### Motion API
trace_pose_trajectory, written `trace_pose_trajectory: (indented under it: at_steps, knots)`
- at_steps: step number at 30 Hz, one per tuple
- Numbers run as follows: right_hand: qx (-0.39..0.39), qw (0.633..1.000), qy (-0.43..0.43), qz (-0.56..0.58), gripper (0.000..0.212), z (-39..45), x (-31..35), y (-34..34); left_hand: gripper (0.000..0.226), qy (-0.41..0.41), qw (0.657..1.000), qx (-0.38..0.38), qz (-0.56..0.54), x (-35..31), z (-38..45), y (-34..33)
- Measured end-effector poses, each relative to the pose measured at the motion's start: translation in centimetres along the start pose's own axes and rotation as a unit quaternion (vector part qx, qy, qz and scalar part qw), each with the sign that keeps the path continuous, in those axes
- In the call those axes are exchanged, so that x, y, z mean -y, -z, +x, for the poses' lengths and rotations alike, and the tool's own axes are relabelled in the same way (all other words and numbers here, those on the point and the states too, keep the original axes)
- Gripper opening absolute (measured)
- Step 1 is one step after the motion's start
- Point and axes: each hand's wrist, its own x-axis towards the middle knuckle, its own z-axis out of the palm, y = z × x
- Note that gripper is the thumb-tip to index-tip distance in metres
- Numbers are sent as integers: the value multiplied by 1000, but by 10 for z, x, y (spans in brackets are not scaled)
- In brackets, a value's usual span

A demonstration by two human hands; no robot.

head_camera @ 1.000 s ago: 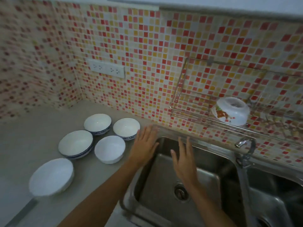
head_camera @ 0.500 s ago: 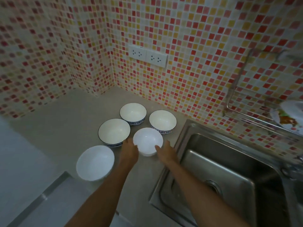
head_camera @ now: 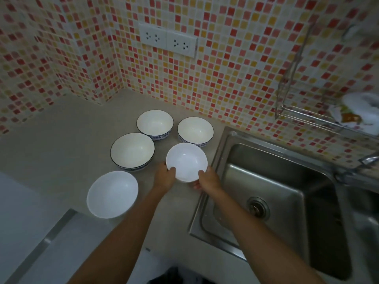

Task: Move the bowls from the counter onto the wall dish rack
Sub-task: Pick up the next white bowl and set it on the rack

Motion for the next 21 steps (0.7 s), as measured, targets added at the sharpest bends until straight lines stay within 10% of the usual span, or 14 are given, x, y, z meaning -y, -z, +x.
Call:
trace_pose_trajectory:
  at_steps: [13,21]
  knots:
    - [-141,976,150,64,23,-56,24,163,30,-136,966,88,-203,-121,-42,-95]
    - [-368,873,317,32,29,-83,41,276,36,-217,920,122,-303,-208,-73,-125]
